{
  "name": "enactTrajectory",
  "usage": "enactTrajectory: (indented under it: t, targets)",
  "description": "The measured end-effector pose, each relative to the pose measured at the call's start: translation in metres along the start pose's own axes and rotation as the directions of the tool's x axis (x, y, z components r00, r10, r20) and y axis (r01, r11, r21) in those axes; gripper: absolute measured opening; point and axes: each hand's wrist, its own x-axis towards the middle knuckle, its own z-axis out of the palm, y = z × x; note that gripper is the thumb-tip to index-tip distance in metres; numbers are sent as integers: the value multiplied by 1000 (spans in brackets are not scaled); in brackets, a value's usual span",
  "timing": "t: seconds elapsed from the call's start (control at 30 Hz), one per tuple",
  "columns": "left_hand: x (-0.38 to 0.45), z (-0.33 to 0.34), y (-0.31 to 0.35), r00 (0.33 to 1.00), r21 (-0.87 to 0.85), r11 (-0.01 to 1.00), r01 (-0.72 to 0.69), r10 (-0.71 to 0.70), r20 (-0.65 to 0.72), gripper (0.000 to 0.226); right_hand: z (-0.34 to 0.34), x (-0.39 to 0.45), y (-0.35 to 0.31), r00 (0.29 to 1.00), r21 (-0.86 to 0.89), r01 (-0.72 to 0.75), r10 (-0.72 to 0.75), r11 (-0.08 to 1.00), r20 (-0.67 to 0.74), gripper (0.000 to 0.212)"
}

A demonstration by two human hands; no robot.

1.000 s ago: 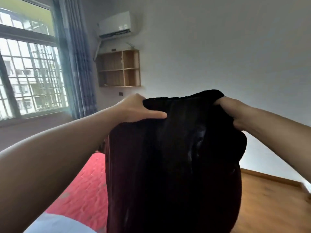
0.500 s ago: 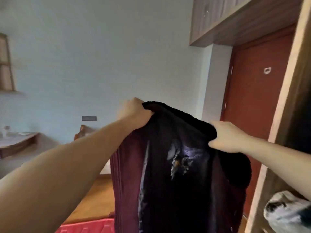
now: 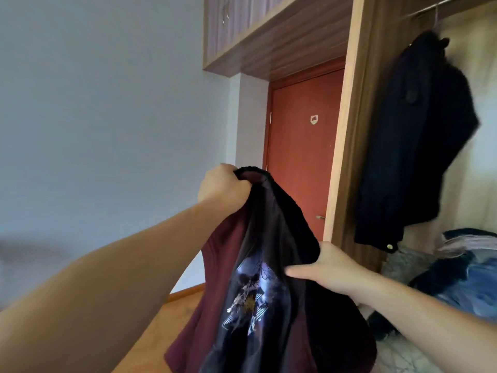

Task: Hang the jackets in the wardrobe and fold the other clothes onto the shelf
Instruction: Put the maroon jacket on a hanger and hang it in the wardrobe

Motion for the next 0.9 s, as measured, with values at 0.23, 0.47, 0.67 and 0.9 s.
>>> enactTrajectory:
  t: [0.23, 0.47, 0.67, 0.9]
  targets:
    - [47, 37, 8, 996, 125, 991, -55, 46, 79, 28, -48, 60, 6, 878, 476, 15, 216, 879, -427, 18]
    - [86, 78, 16, 916, -46, 978, -205, 209, 342, 13, -98, 104, -9, 740, 519, 85, 295, 850, -605, 17]
    - [108, 93, 23, 665, -458, 889, -3, 344, 663, 39, -118, 121, -18, 595, 390, 85, 267, 917, -758, 11]
    - [131, 151, 76, 630, -695, 683, 225, 442, 639, 32, -149, 111, -41, 640, 210, 143, 71, 967, -765, 12]
